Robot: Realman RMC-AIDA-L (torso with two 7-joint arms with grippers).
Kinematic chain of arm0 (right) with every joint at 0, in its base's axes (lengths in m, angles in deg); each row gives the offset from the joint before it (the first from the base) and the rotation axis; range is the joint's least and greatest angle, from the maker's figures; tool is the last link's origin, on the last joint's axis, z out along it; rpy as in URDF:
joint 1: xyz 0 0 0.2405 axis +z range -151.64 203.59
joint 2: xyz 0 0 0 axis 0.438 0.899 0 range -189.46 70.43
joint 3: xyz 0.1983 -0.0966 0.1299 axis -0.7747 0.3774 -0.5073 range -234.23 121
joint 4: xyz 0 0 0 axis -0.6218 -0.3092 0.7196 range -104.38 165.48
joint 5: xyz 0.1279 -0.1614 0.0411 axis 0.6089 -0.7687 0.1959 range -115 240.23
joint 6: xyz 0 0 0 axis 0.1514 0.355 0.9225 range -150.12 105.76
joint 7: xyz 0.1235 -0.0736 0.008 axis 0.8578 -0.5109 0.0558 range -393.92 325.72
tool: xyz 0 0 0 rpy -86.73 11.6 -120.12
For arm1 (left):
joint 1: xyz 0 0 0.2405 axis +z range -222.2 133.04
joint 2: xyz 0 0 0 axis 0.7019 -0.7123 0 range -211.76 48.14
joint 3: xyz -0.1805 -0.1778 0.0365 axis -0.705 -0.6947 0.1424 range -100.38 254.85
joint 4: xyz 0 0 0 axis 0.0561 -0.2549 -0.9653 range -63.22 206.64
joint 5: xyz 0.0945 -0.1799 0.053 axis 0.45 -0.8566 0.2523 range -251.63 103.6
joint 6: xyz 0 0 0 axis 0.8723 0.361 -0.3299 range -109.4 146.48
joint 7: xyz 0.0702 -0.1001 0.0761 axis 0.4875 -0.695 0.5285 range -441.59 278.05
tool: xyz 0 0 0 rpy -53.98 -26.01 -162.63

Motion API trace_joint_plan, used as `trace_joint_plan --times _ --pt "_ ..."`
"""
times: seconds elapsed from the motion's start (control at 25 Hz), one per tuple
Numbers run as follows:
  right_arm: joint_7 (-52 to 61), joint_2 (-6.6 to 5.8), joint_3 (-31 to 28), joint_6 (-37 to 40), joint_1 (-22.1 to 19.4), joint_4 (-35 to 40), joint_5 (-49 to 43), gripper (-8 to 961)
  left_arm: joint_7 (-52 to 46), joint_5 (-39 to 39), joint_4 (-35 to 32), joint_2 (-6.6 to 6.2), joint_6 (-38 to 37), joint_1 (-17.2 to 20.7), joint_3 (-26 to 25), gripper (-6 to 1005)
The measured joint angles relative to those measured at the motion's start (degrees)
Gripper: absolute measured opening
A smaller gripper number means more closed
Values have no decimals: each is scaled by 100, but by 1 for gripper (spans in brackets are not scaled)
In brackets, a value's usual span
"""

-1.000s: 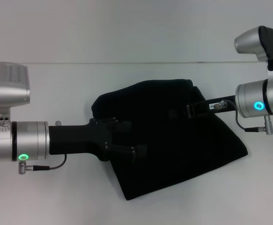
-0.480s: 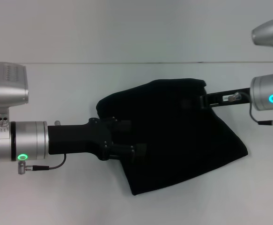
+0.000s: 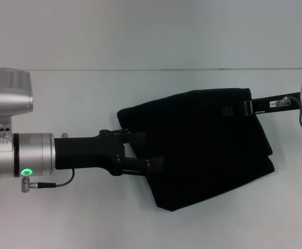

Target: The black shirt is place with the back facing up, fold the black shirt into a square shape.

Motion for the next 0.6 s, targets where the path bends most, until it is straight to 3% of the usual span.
trace_joint_plan --times 0.36,0.6 --pt "13 -59 -26 -49 -46 -38 -257 172 -96 -3 -2 16 9 -16 2 890" --pt "-16 40 15 -294 -55 -153 -469 182 -102 -3 -2 25 17 -25 26 884"
